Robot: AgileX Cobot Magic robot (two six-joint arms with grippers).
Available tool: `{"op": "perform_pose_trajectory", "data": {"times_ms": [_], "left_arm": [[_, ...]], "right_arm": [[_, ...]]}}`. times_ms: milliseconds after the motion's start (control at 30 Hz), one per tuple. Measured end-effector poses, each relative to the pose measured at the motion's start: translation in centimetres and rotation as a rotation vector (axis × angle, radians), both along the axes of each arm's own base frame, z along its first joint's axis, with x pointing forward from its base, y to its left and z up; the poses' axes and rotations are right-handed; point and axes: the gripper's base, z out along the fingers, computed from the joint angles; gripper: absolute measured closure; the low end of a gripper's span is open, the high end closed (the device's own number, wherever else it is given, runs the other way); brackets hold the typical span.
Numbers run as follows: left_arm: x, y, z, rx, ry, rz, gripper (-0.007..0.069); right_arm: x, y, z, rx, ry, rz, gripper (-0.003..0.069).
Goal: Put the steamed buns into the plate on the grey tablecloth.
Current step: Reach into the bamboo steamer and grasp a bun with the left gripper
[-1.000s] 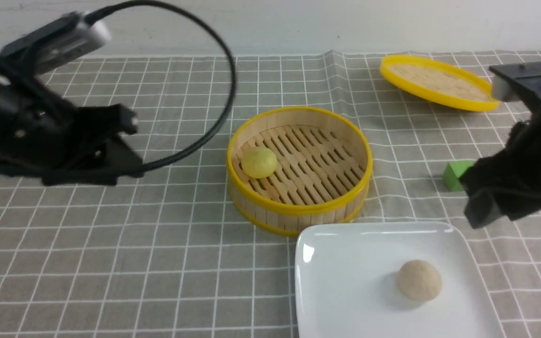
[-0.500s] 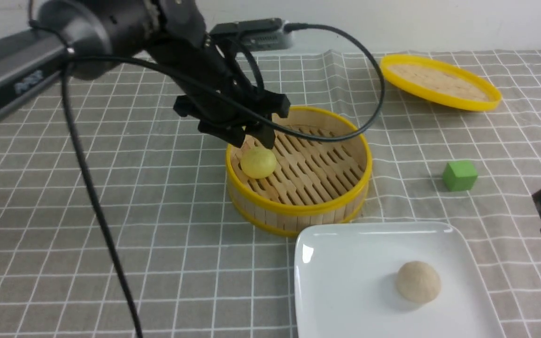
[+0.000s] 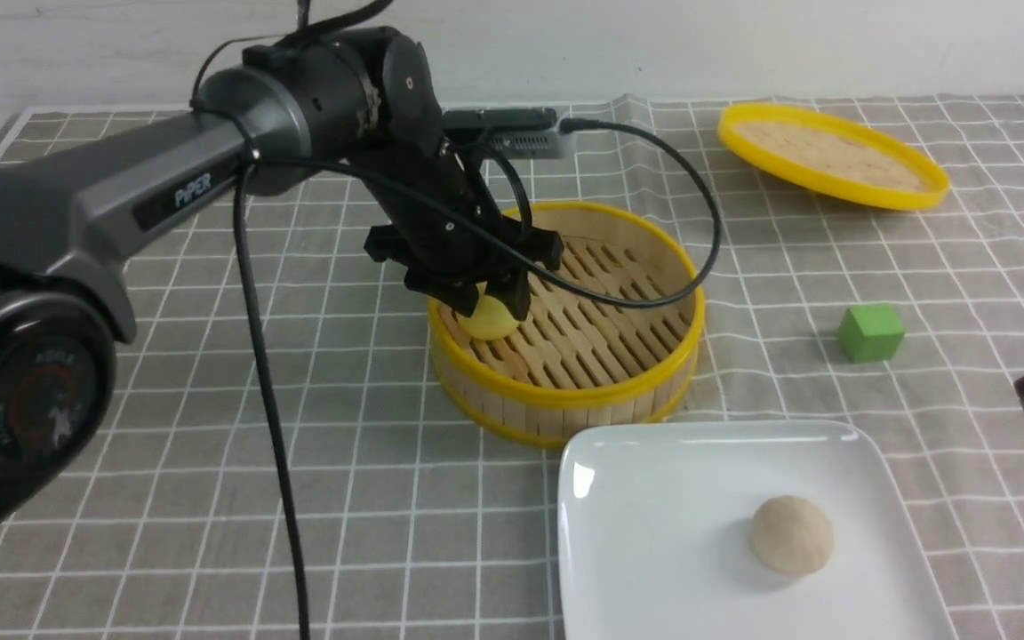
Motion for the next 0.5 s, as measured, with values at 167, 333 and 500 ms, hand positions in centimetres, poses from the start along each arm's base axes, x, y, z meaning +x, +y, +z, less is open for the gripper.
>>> {"op": "perform_pose_trajectory", "data": {"times_ms": [167,333,500], "left_arm": [[0.2,0.1,-0.6,0.022,0.002,-0.005,0.0386],[0.3,0.3,-0.6,0.046,-0.010,-0.012,0.0599],[-0.4,0.6,1.0,0.062,-0.010,-0.023,0.0606]], "right_arm": [[0.0,0.0,0.0,0.000,0.000,0.000,0.0608],[0.0,0.0,0.0,0.000,0.000,0.000,0.0598],[0.0,0.0,0.0,0.000,0.000,0.000,0.0586]]}}
